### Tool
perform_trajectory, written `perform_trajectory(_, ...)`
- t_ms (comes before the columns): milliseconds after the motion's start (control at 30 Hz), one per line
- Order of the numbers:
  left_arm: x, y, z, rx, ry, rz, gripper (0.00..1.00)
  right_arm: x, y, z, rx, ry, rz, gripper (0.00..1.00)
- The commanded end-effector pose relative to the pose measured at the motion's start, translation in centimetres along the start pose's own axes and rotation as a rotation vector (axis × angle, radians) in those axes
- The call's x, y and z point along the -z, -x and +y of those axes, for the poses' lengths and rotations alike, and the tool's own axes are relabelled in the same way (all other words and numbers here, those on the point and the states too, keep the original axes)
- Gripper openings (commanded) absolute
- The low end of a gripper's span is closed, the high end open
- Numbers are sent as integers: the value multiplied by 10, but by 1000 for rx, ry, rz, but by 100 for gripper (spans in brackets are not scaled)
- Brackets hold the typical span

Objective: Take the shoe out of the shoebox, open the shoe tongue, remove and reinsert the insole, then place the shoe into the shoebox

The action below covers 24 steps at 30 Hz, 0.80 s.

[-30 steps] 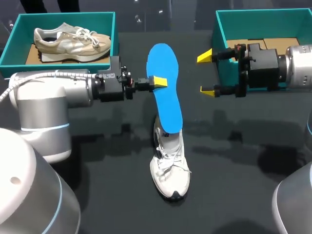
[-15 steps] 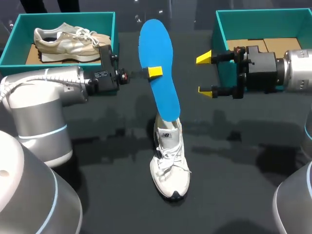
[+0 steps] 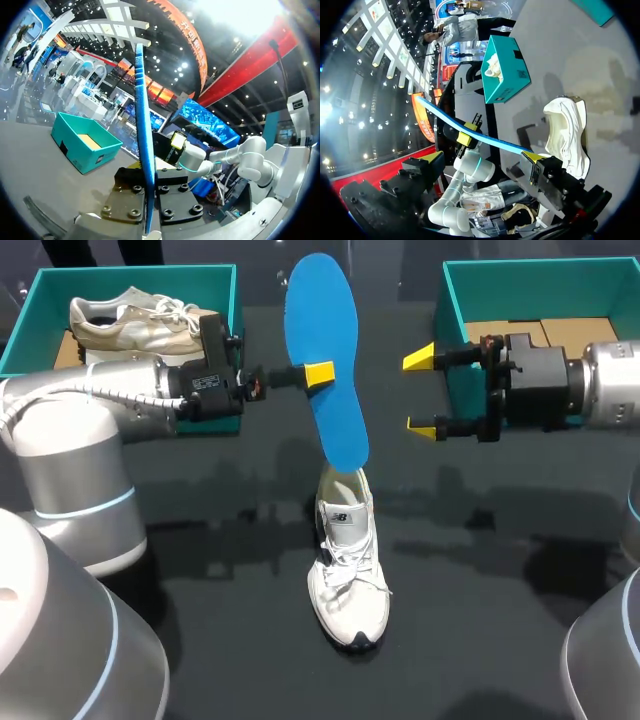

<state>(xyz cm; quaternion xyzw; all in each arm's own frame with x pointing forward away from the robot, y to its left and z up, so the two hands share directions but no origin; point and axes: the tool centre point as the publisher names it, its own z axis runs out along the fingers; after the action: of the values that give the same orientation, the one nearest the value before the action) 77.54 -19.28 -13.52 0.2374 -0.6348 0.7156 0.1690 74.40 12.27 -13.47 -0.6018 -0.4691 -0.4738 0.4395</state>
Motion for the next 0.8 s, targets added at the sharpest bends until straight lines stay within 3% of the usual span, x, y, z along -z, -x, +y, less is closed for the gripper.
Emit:
perform_trajectory(33, 1, -1, 1, -1, 0, -1, 0, -2, 0, 0, -1, 2, -2, 100)
perform_trajectory(333, 12, 0, -19, -389, 12, 100, 0, -2, 0, 0, -1, 2, -2, 100)
perform_trajectory(433, 15, -2, -22, -619, 19, 115, 0, -2, 0, 0, -1, 2, -2, 100)
perform_trajectory(567, 21, -15, -26, -910, 147, 142, 0, -2, 0, 0, -1, 2, -2, 100)
perform_trajectory(800, 21, -15, -26, -910, 147, 142, 0, -2, 0, 0, -1, 2, -2, 100)
